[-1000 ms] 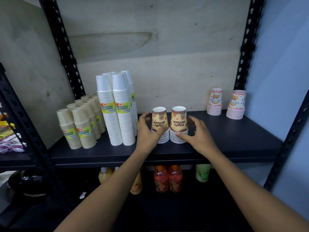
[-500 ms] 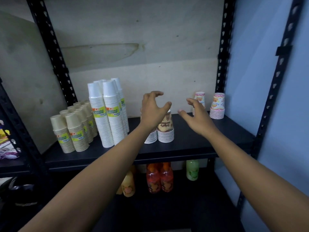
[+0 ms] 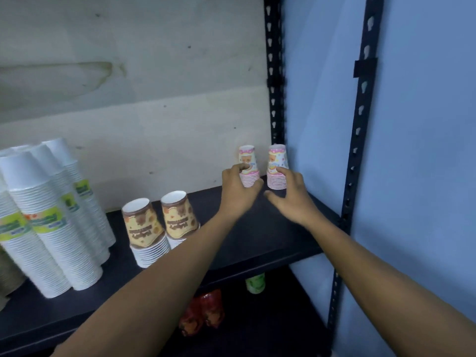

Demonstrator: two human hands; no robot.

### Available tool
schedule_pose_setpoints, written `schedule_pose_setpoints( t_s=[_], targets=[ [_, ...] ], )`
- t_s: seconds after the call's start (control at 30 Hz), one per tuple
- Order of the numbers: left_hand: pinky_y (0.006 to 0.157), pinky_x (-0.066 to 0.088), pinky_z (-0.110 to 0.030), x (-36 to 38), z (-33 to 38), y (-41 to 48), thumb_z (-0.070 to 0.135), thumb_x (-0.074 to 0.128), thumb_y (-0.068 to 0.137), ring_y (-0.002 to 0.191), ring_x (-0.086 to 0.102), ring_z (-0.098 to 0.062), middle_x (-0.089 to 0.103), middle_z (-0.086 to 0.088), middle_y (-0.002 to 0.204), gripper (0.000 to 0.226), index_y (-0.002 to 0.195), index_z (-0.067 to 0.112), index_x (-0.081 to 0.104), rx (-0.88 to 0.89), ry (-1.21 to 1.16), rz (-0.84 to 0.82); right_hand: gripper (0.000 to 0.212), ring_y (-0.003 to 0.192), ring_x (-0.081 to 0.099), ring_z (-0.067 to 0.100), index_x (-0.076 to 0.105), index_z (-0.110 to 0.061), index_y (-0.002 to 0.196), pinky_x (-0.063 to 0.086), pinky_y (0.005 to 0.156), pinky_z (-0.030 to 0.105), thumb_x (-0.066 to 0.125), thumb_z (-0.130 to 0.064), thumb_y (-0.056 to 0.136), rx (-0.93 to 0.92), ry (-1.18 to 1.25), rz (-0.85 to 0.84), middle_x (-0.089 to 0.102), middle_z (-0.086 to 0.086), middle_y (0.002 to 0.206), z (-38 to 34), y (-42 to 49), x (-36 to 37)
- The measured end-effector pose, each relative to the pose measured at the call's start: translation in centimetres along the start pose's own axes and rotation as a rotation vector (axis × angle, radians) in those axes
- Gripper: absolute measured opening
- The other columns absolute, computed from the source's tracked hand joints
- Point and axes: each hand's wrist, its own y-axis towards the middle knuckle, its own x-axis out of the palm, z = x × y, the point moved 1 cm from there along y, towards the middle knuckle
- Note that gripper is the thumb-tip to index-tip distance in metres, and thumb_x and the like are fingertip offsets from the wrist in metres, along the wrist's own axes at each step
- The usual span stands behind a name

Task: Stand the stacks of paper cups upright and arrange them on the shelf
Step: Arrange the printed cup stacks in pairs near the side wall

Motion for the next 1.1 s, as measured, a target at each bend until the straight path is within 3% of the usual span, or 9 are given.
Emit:
schedule_pose_setpoints(
  t_s=[0.17,0.37,0.5,0.57,0.7,0.9,1.03,1.1],
  targets=[
    [0.111,0.043,-0.043,4.2,-4.1,4.2,0.035,0.077,0.082,0.129,0.047,-0.027,0.034,-0.006,0.138,0.075,0.146,0.021,0.040,-0.212,-0.016,0.000,0.077,0.136,0.042,0.023,0.034,-0.021,0.151,0.038,0.113,0.040,0.073,-0.034,0.085,0.050,0.020,0.103,0.038,0.008,0.147,2.6,4.4,1.2],
    [0.111,0.041,-0.042,7.3,-5.7,7.9,0.029,0.077,0.081,0.132,0.039,-0.030,0.030,-0.010,0.142,0.087,0.151,0.022,0.026,-0.273,-0.080,0.081,0.077,0.131,0.043,0.019,0.040,-0.023,0.146,0.044,0.107,0.045,0.068,-0.045,0.078,0.053,0.039,0.182,0.047,0.004,0.140,4.8,8.0,2.5],
    [0.111,0.042,-0.050,7.8,-6.4,9.7,0.032,0.079,0.082,0.136,0.041,-0.031,0.033,-0.010,0.147,0.091,0.154,0.023,0.024,-0.278,-0.124,0.193,0.087,0.136,0.040,0.021,0.029,-0.017,0.154,0.034,0.108,0.030,0.077,-0.036,0.083,0.074,0.051,0.196,0.039,0.007,0.147,5.5,9.6,2.9],
    [0.111,0.042,-0.051,7.8,-6.7,10.4,0.033,0.079,0.082,0.137,0.044,-0.030,0.035,-0.010,0.149,0.092,0.155,0.023,0.024,-0.292,-0.133,0.195,0.088,0.134,0.041,0.023,0.031,-0.015,0.153,0.033,0.107,0.030,0.079,-0.033,0.082,0.071,0.055,0.212,0.039,0.009,0.145,5.6,10.2,3.0],
    [0.108,0.047,-0.048,7.8,-7.5,11.2,0.027,0.079,0.079,0.129,0.055,-0.028,0.046,-0.011,0.146,0.093,0.155,0.018,0.027,-0.275,-0.137,0.176,0.086,0.127,0.045,0.022,0.033,-0.016,0.149,0.035,0.099,0.026,0.082,-0.028,0.079,0.081,0.056,0.238,0.040,0.010,0.141,5.6,10.7,3.3],
    [0.104,0.052,-0.045,7.8,-8.1,11.3,0.023,0.082,0.077,0.123,0.059,-0.026,0.051,-0.012,0.139,0.090,0.153,0.014,0.034,-0.252,-0.130,0.182,0.084,0.121,0.051,0.032,0.033,-0.020,0.144,0.046,0.102,0.046,0.083,-0.027,0.078,0.085,0.035,0.273,0.041,0.012,0.138,6.0,11.0,3.4],
    [0.105,0.047,-0.032,6.7,-7.3,10.3,0.022,0.080,0.084,0.121,0.059,-0.024,0.040,-0.009,0.143,0.089,0.157,0.013,0.030,-0.257,-0.154,0.189,0.082,0.124,0.052,0.028,0.033,-0.018,0.144,0.046,0.102,0.041,0.082,-0.023,0.079,0.087,0.054,0.280,0.041,0.009,0.142,5.6,10.6,3.0],
    [0.099,0.042,-0.023,5.8,-6.4,8.8,0.023,0.079,0.086,0.120,0.057,-0.021,0.036,-0.008,0.143,0.088,0.157,0.013,0.029,-0.252,-0.156,0.186,0.074,0.121,0.055,0.024,0.037,-0.015,0.138,0.047,0.095,0.033,0.082,-0.022,0.080,0.083,0.099,0.285,0.046,0.006,0.137,5.0,10.0,2.5]
  ],
)
